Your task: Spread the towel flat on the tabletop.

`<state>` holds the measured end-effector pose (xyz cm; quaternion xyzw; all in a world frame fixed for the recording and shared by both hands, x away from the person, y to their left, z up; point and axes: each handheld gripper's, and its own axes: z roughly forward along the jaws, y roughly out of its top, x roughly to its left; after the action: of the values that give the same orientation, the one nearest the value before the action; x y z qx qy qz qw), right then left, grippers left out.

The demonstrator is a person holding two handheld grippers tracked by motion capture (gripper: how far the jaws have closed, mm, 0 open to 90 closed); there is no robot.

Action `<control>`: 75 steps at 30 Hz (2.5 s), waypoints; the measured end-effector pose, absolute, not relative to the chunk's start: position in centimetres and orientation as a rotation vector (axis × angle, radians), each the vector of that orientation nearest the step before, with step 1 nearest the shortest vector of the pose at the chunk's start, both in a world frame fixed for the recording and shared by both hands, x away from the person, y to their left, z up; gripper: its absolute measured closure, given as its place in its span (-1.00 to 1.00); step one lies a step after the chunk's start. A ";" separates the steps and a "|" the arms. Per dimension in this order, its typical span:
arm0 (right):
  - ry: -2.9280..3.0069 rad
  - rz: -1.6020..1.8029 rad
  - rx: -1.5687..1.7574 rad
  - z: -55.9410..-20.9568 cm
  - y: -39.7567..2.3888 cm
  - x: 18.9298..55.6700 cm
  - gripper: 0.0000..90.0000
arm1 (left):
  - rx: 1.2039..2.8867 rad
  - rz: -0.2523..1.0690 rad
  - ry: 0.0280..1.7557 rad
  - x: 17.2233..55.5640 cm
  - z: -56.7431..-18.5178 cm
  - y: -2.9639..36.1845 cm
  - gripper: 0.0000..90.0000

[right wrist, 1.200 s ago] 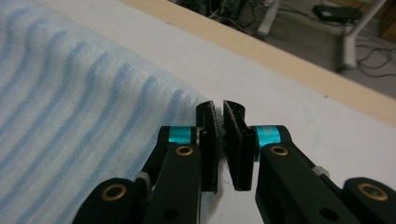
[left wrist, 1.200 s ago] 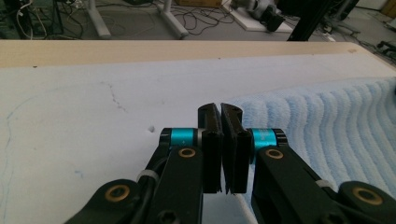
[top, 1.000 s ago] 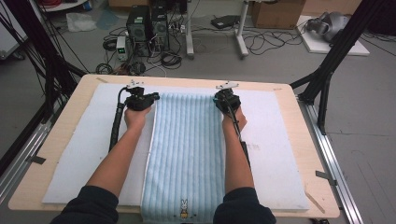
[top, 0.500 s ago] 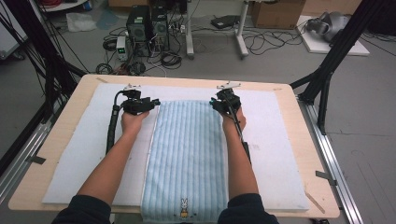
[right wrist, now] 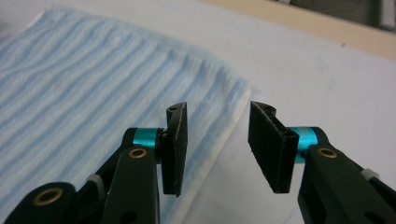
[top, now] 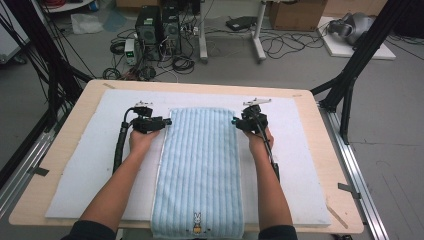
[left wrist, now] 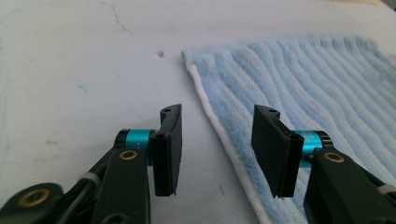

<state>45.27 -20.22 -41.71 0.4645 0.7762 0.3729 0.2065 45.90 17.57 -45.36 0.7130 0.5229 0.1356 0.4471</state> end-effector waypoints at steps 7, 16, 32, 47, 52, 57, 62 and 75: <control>2.262 0.949 1.328 -43.6 -19.6 44.0 0.36 | 1.861 0.411 1.250 45.3 -45.1 16.3 0.91; 2.254 0.904 1.293 -44.1 -18.8 44.1 0.94 | 1.809 0.511 1.335 45.8 -45.2 15.7 0.99; 2.174 1.040 1.285 -42.7 -19.9 42.2 0.30 | 1.721 0.342 1.257 44.4 -45.2 17.2 0.28; 2.333 0.998 1.203 -43.2 -20.1 37.4 0.43 | 1.885 0.478 1.242 43.7 -45.2 14.9 0.93; 2.341 0.949 1.198 -44.1 -19.9 36.8 0.52 | 1.839 0.472 1.294 43.8 -45.2 15.3 0.83; 2.297 0.963 1.199 -43.7 -20.4 36.6 0.38 | 1.786 0.434 1.290 43.6 -44.8 16.3 0.09; 2.189 1.107 1.209 -42.3 -22.0 35.9 -0.04 | 1.635 0.405 1.172 41.8 -44.0 18.0 -0.17; 2.143 1.218 0.982 -39.8 -24.9 31.5 -0.71 | 1.504 0.434 0.984 35.8 -42.1 20.1 -0.62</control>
<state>31.53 -24.94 -39.80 0.3593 0.7836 0.4455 0.2415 35.85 20.06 -42.12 0.6495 0.4247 0.1875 0.6022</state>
